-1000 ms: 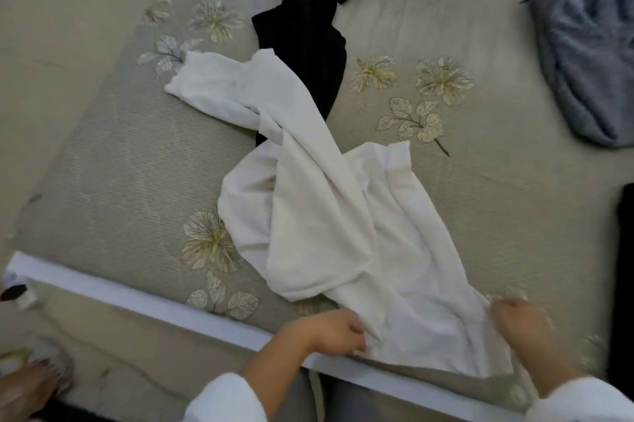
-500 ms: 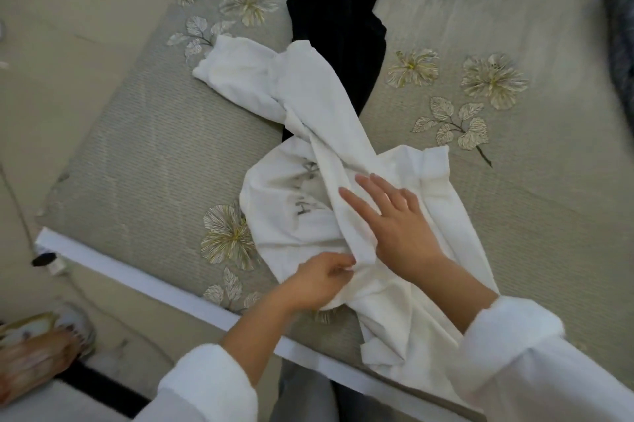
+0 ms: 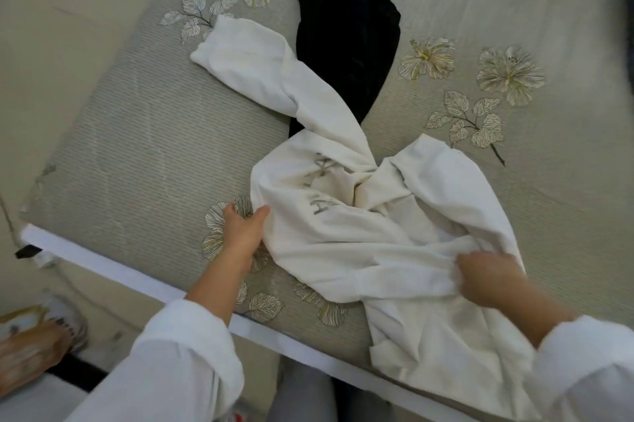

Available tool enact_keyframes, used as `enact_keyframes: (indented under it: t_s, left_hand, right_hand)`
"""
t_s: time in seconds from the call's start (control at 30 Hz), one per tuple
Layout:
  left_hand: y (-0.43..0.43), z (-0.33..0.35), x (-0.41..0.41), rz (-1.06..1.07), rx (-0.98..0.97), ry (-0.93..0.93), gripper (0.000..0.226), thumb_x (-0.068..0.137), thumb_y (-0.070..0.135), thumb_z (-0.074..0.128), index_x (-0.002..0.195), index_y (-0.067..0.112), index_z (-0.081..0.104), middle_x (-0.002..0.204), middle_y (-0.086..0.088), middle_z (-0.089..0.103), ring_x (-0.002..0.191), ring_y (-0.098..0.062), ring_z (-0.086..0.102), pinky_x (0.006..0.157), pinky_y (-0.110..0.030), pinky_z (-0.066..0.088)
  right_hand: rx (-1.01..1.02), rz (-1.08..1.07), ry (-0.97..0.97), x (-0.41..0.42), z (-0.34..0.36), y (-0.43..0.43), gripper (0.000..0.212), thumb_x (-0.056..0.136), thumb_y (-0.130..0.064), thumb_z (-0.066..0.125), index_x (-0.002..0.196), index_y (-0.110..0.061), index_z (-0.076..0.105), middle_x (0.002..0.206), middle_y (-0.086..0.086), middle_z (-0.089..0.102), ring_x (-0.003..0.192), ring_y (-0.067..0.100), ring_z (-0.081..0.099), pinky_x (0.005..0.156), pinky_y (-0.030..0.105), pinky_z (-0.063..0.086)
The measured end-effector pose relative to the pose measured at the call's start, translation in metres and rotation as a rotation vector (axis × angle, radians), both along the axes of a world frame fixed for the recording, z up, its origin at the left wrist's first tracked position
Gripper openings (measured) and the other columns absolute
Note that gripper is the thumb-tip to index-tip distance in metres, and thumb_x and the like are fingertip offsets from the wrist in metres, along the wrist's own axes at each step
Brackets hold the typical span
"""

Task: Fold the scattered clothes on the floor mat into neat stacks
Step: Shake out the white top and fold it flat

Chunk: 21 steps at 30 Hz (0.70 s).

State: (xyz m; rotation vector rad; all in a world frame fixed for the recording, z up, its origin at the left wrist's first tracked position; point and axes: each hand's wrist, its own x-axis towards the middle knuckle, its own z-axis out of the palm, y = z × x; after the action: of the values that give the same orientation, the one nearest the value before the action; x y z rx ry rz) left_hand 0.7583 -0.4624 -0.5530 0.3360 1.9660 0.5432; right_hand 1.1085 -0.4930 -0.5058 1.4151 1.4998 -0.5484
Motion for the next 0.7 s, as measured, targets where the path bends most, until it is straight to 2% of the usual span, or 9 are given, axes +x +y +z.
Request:
enact_keyframes:
  t_s: [0.07, 0.13, 0.2, 0.3, 0.37, 0.43, 0.5, 0.6, 0.7]
  left_hand:
    - [0.006, 0.004, 0.002, 0.054, -0.041, -0.196, 0.034, 0.09, 0.016, 0.062, 0.121, 0.009, 0.052, 0.101, -0.013, 0.06, 0.072, -0.018, 0.057, 0.062, -0.031, 0.051]
    - [0.008, 0.013, 0.01, 0.012, -0.028, -0.264, 0.002, 0.088, 0.01, 0.059, 0.088, 0.011, 0.057, 0.075, -0.007, 0.056, 0.058, -0.015, 0.051, 0.051, -0.023, 0.045]
    - [0.006, 0.026, 0.018, 0.047, 0.01, -0.482, 0.006, 0.084, 0.009, 0.062, 0.085, 0.012, 0.057, 0.07, -0.004, 0.057, 0.056, -0.015, 0.053, 0.051, -0.023, 0.047]
    - [-0.002, 0.054, 0.024, 0.022, 0.085, -0.837, 0.029, 0.073, 0.013, 0.071, 0.099, 0.004, 0.062, 0.077, -0.008, 0.068, 0.058, -0.014, 0.064, 0.05, -0.023, 0.055]
    - [-0.005, 0.063, 0.023, -0.068, 0.129, -0.842, 0.03, 0.074, 0.014, 0.07, 0.103, 0.007, 0.064, 0.087, -0.008, 0.071, 0.073, -0.016, 0.068, 0.061, -0.025, 0.058]
    - [-0.005, 0.066, 0.019, -0.12, 0.18, -0.727, 0.021, 0.082, 0.008, 0.065, 0.1, 0.017, 0.067, 0.094, -0.001, 0.072, 0.089, -0.016, 0.064, 0.08, -0.032, 0.057]
    - [-0.004, 0.069, 0.014, -0.195, 0.214, -0.609, 0.039, 0.086, 0.0, 0.054, 0.11, 0.028, 0.066, 0.112, 0.005, 0.067, 0.102, -0.015, 0.059, 0.094, -0.038, 0.049]
    - [-0.002, 0.08, 0.022, -0.402, 0.199, -0.449, 0.067, 0.086, 0.0, 0.049, 0.141, 0.036, 0.04, 0.144, 0.008, 0.043, 0.123, -0.016, 0.047, 0.102, -0.035, 0.042]
    - [-0.008, 0.096, 0.051, -0.602, 0.182, -0.374, 0.067, 0.089, 0.004, 0.05, 0.145, 0.037, 0.035, 0.144, 0.001, 0.042, 0.12, -0.017, 0.05, 0.094, -0.021, 0.047]
  right_hand:
    - [0.233, -0.037, 0.262, -0.031, -0.005, -0.012, 0.047, 0.085, -0.024, 0.049, 0.131, -0.019, 0.042, 0.134, 0.001, 0.047, 0.122, 0.021, 0.046, 0.095, 0.033, 0.039]
    - [0.404, -0.123, 0.607, -0.075, -0.009, -0.027, 0.057, 0.078, -0.024, 0.056, 0.133, -0.016, 0.042, 0.137, 0.003, 0.043, 0.125, 0.024, 0.042, 0.097, 0.034, 0.034]
    - [0.37, -0.159, 0.743, -0.119, -0.015, -0.041, 0.078, 0.075, -0.042, 0.061, 0.142, -0.015, 0.033, 0.147, 0.002, 0.034, 0.135, 0.023, 0.032, 0.104, 0.039, 0.026]
    - [0.405, -0.229, 0.57, -0.159, -0.032, -0.057, 0.092, 0.073, -0.054, 0.067, 0.147, -0.014, 0.029, 0.15, 0.001, 0.032, 0.14, 0.019, 0.028, 0.108, 0.046, 0.022]
    - [0.445, -0.402, 0.52, -0.163, -0.036, -0.052, 0.049, 0.088, -0.038, 0.056, 0.133, -0.023, 0.044, 0.135, -0.002, 0.048, 0.132, 0.018, 0.039, 0.108, 0.044, 0.02]
    - [0.483, -0.787, 0.686, -0.153, -0.027, -0.039, 0.017, 0.095, -0.021, 0.043, 0.105, -0.023, 0.058, 0.105, 0.0, 0.062, 0.108, 0.022, 0.055, 0.096, 0.036, 0.032]
    - [0.589, -1.089, 0.897, -0.13, 0.0, -0.026, 0.019, 0.095, -0.014, 0.042, 0.087, -0.02, 0.058, 0.088, -0.003, 0.062, 0.089, 0.015, 0.058, 0.076, 0.027, 0.04]
    - [0.758, -1.196, 0.998, -0.079, 0.063, -0.006, 0.022, 0.091, -0.016, 0.047, 0.079, -0.013, 0.066, 0.077, -0.01, 0.065, 0.068, -0.004, 0.055, 0.062, 0.013, 0.042]
    - [0.788, -1.264, 1.086, -0.036, 0.134, -0.001, 0.02, 0.087, -0.02, 0.058, 0.072, -0.013, 0.069, 0.073, -0.006, 0.068, 0.067, 0.007, 0.06, 0.061, 0.023, 0.046]
